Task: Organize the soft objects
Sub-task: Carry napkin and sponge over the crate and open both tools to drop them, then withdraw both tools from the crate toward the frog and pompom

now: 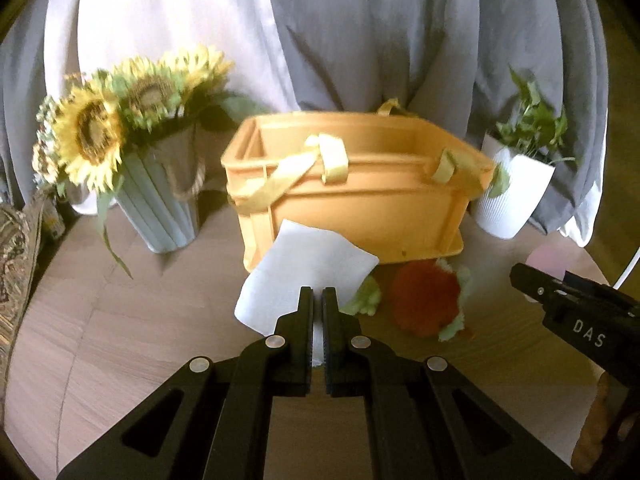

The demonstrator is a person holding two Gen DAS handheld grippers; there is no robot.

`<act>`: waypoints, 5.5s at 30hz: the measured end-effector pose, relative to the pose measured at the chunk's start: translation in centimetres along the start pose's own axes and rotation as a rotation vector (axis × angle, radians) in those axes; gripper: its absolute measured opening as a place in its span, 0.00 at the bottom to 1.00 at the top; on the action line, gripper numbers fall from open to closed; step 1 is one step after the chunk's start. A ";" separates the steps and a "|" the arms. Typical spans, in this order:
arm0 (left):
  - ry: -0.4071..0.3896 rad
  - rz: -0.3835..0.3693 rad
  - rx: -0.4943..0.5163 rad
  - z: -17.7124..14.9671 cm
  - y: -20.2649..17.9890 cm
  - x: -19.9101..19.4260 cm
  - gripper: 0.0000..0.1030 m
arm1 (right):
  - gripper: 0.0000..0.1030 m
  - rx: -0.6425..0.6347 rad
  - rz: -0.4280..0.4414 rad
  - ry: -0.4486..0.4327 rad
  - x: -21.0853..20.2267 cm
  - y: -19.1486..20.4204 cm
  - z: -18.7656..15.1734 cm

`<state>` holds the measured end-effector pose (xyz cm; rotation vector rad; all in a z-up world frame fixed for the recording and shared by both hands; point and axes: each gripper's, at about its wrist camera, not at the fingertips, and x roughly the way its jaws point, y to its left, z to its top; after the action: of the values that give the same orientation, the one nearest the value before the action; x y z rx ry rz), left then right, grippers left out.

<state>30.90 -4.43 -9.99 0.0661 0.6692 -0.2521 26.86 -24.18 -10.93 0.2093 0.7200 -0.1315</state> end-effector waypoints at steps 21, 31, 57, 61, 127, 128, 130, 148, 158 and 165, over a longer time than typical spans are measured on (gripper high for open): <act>-0.227 -0.002 0.010 4.5 -0.5 -5.3 0.06 | 0.47 -0.023 0.078 -0.216 -4.9 1.1 4.6; -0.279 -0.010 0.024 6.8 -0.8 -5.4 0.06 | 0.47 -0.009 0.112 -0.287 -5.6 1.4 6.9; -0.279 -0.002 0.106 12.5 -1.5 2.2 0.06 | 0.47 -0.059 0.117 -0.296 0.4 3.5 14.1; -0.276 0.000 0.133 13.1 -1.8 4.0 0.06 | 0.47 -0.069 0.109 -0.275 2.2 3.7 15.0; -0.243 -0.022 0.111 11.6 0.1 -0.9 0.66 | 0.82 -0.050 0.075 -0.196 -0.7 3.5 12.8; -0.246 -0.020 0.114 11.3 0.0 -1.1 0.66 | 0.82 -0.056 0.075 -0.199 -0.9 3.5 12.4; -0.247 -0.018 0.116 10.7 -0.1 -1.3 0.66 | 0.82 -0.058 0.075 -0.197 -1.1 3.4 11.7; -0.123 -0.072 0.103 5.2 0.4 0.7 0.66 | 0.82 -0.117 0.076 -0.148 -0.7 3.8 6.8; -0.053 -0.098 0.134 3.1 0.8 3.2 0.66 | 0.82 -0.085 0.066 -0.031 2.4 3.5 4.4; -0.021 -0.129 0.187 1.9 1.1 5.3 0.66 | 0.82 -0.108 0.048 0.039 4.5 4.3 3.4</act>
<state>36.33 -4.79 -11.81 0.1996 0.6281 -0.4385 33.24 -21.07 -10.82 0.1258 0.7579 -0.0430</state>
